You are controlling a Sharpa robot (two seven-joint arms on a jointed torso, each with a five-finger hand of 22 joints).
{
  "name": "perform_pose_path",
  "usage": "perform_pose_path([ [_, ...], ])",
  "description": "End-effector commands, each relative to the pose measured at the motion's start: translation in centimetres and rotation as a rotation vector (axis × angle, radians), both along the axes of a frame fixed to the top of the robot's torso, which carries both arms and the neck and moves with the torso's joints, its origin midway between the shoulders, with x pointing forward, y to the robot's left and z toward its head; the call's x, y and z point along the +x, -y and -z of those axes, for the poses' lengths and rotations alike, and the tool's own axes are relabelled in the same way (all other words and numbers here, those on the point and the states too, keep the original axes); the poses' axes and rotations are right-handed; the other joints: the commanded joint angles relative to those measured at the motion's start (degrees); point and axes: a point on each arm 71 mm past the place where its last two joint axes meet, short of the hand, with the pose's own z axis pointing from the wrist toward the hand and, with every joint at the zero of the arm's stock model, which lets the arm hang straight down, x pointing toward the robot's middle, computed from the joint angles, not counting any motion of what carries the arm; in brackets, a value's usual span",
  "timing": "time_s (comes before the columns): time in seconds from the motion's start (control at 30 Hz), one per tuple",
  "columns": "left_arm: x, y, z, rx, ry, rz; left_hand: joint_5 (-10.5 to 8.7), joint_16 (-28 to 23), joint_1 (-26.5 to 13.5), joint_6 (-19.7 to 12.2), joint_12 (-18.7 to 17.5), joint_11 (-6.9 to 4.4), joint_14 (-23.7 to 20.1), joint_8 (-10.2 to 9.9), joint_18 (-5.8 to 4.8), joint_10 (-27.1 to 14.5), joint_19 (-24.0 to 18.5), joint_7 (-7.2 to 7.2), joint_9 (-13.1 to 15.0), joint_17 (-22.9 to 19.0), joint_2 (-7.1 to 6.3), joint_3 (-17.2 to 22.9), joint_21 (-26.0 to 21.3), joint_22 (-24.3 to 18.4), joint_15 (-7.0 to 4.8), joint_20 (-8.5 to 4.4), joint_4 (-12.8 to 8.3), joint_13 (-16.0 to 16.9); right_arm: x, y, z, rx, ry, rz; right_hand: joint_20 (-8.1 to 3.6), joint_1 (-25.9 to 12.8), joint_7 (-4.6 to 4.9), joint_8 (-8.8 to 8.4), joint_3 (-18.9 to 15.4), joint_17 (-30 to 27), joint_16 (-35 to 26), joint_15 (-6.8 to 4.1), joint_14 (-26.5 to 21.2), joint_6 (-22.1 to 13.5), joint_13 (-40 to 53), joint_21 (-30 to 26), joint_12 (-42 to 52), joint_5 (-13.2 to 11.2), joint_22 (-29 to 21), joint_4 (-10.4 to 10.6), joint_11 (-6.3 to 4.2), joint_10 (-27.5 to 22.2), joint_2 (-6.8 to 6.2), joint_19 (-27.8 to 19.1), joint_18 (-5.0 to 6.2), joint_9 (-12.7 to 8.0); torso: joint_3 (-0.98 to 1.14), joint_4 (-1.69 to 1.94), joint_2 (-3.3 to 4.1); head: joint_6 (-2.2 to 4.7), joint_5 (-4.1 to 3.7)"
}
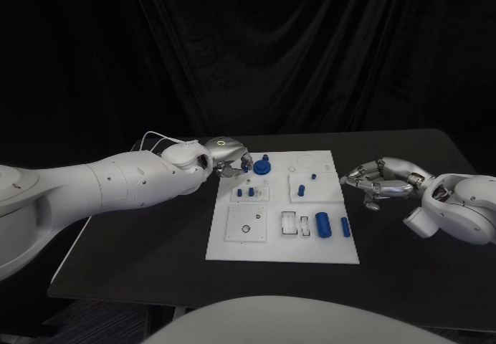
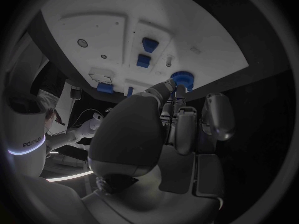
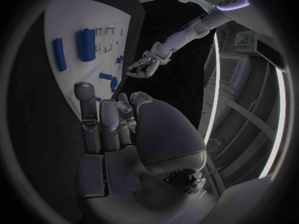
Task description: Assemble the parts on the task board
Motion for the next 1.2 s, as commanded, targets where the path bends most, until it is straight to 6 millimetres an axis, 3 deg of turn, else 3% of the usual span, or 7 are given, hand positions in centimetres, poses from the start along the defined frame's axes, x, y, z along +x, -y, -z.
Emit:
perform_pose_path([
  [0.03,-0.1,0.1,0.6,0.018,-0.032,-0.002,-0.19,-0.4,-0.1,0.2,-0.3,-0.15,-0.2,-0.1,-0.32,0.4,0.0,0.03,0.0,0.0,0.17,-0.3,-0.2,6.7,-0.14,-0.06,0.0,-0.1,-0.2,0.0,0.3,-0.011,-0.020,-0.008,-0.16,0.0,0.07,0.29,0.0,-0.1,-0.2,0.04,-0.3,0.3,0.0,-0.4,-0.2,-0.1,3.6,0.2,0.00,-0.5,-0.25,-0.4,0.64,0.0,-0.08,-0.05,0.06,0.01,0.06],
  [0.47,0.1,0.4,1.8,0.031,-0.048,-0.011,-0.18,-0.5,-0.1,0.5,-0.5,-0.10,-0.2,0.0,-0.32,0.8,0.0,0.11,0.0,-0.2,0.15,-0.4,-0.2,6.7,-0.14,-0.05,-0.1,-0.2,-0.2,0.1,0.4,-0.013,-0.023,-0.008,-0.16,0.0,0.05,0.32,0.0,-0.1,-0.2,0.03,-0.3,0.3,-0.3,-0.5,-0.3,-0.1,3.6,0.2,-0.01,-0.8,-0.23,-0.4,0.65,0.0,-0.10,-0.17,0.06,0.01,0.26],
  [1.2,-0.1,1.0,3.0,0.040,-0.074,-0.009,-0.19,-0.7,-0.1,0.3,-0.6,-0.03,-0.4,-0.1,-0.33,1.0,0.0,0.18,-0.1,-0.6,0.14,-0.5,-0.3,6.7,-0.10,-0.04,-0.1,-0.3,-0.2,0.0,0.4,-0.014,-0.025,-0.007,-0.17,0.0,0.04,0.36,0.1,-0.1,-0.2,0.03,-0.4,0.3,-0.4,-0.5,-0.4,-0.2,3.5,0.2,-0.03,-1.0,-0.19,-0.4,0.66,0.0,-0.04,-0.13,0.03,0.01,-0.11],
])
